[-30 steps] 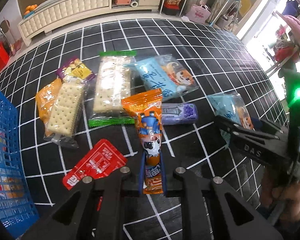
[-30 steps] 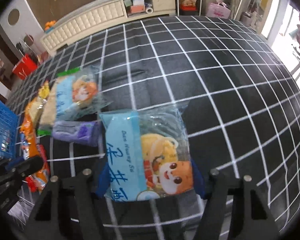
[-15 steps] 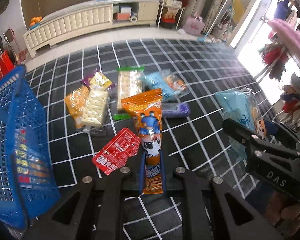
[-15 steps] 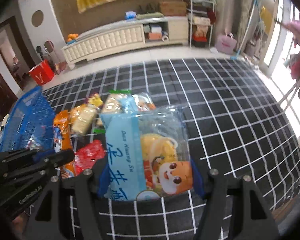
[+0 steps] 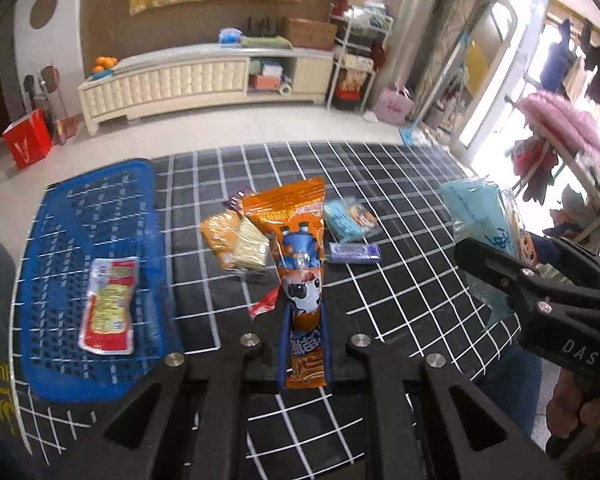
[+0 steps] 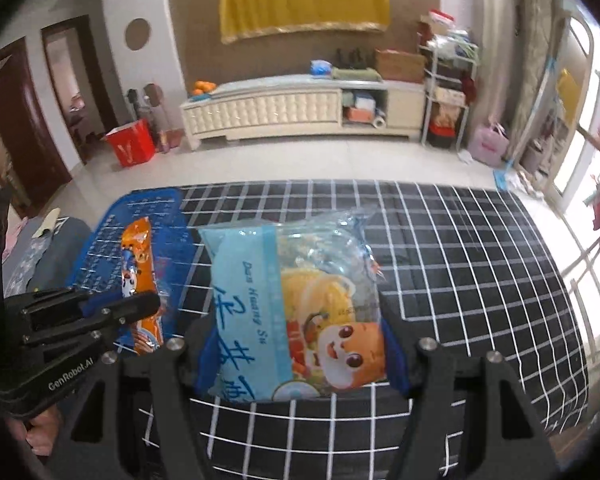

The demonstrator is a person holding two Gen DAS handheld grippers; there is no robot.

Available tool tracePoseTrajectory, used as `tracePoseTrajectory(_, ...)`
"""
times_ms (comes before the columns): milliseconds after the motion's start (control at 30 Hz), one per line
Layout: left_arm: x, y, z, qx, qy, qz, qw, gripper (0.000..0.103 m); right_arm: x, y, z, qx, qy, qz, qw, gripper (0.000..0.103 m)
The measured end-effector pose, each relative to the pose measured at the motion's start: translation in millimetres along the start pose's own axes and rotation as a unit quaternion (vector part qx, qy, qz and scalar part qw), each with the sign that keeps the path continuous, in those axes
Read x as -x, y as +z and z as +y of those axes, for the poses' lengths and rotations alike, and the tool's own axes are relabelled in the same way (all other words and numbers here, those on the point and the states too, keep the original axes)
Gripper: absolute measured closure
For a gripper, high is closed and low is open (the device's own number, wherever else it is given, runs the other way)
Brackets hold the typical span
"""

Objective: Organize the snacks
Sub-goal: 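Carry both packets over the basket and release them inside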

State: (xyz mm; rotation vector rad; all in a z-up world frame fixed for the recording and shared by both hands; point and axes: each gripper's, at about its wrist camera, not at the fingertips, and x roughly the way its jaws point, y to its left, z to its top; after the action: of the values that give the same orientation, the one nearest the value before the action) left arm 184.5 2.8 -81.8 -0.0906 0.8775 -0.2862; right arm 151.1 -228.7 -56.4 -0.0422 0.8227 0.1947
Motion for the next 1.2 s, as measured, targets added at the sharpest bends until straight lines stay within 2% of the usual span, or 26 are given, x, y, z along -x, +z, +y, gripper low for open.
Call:
tracePoseTrajectory(133, 26.6, -0.2, 20.2, 0.012, 0.003, -0.019, 0.9997, 0.091, 7.3, 8.9, 25.7, 0.029, 0.011, -0.014, 0.999, 0.033)
tracePoseTrajectory(567, 86.3, -0.3, 83.8, 0.030, 0.072, -0.052, 0.9956, 0.091, -2.2, 30.5, 108.5, 0.091, 0.085, -0.024, 0.992, 0.033)
tracePoseTrajectory(900, 72.8, -5.6, 137.6, 0.064, 0.097, -0.023, 0.9929, 0.091, -59.8, 35.5, 155.9, 0.112, 0.106, 0.026, 0.988, 0.033)
tracePoseTrajectory(1200, 34.9, -7.0, 176.9, 0.076, 0.086, 0.017, 0.9932, 0.091, -94.2, 32.4, 173.2, 0.122, 0.104, 0.060, 0.985, 0.033)
